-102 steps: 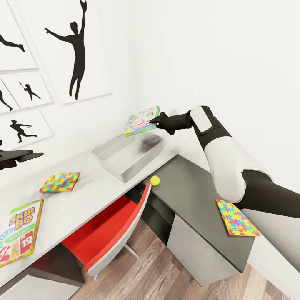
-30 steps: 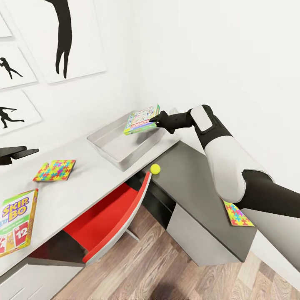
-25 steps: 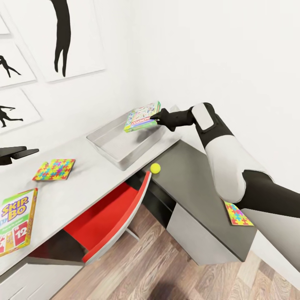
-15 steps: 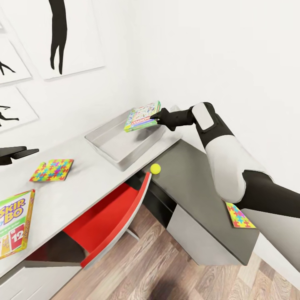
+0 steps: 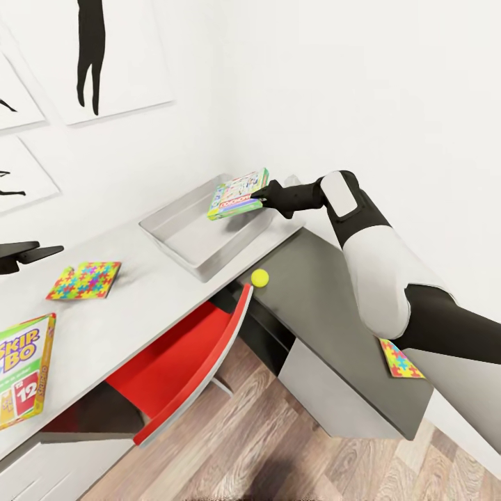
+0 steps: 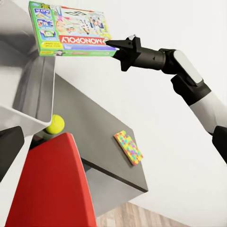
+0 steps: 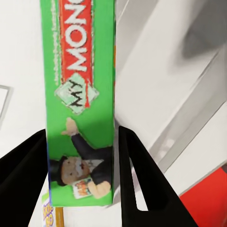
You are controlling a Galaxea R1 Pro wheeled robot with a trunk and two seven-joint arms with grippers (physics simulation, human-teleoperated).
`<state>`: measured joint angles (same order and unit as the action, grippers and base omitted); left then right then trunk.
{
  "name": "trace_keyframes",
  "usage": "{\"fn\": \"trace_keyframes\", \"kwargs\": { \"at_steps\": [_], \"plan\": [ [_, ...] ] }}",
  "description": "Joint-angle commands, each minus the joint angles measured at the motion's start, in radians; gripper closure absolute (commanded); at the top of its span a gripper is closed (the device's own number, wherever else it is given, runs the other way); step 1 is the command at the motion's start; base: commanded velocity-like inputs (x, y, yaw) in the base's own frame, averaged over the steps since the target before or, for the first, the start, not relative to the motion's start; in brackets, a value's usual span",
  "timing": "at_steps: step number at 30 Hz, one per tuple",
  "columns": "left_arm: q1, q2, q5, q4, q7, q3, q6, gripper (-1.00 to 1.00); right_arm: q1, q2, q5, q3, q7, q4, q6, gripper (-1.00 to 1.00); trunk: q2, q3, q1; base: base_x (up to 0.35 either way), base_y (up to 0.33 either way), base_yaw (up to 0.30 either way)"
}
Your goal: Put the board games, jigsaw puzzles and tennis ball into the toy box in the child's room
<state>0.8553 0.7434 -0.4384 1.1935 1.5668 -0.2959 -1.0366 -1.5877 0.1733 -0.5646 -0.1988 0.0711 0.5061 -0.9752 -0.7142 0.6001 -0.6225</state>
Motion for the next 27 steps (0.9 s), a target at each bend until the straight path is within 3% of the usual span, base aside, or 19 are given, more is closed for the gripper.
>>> {"fn": "trace_keyframes", "kwargs": {
  "at_steps": [1,14,27],
  "plan": [
    [0.001,0.001,0.000,0.000,0.004,0.000,-0.011,-1.00,-0.001,0.001,0.009,-0.008,0.007,0.000,-0.005,1.00,-0.001,0.003,0.000,0.000,0.000,0.000],
    [0.001,0.000,0.000,0.000,0.004,0.003,-0.011,-1.00,-0.001,0.001,0.009,-0.008,0.007,0.001,-0.004,1.00,-0.001,0.023,0.000,0.003,0.004,0.000],
    [0.001,-0.001,-0.001,0.000,0.004,0.003,-0.011,-1.00,0.000,0.001,0.009,-0.008,0.009,0.002,-0.003,1.00,-0.001,0.025,0.000,0.023,0.021,0.000]
  ]
}}
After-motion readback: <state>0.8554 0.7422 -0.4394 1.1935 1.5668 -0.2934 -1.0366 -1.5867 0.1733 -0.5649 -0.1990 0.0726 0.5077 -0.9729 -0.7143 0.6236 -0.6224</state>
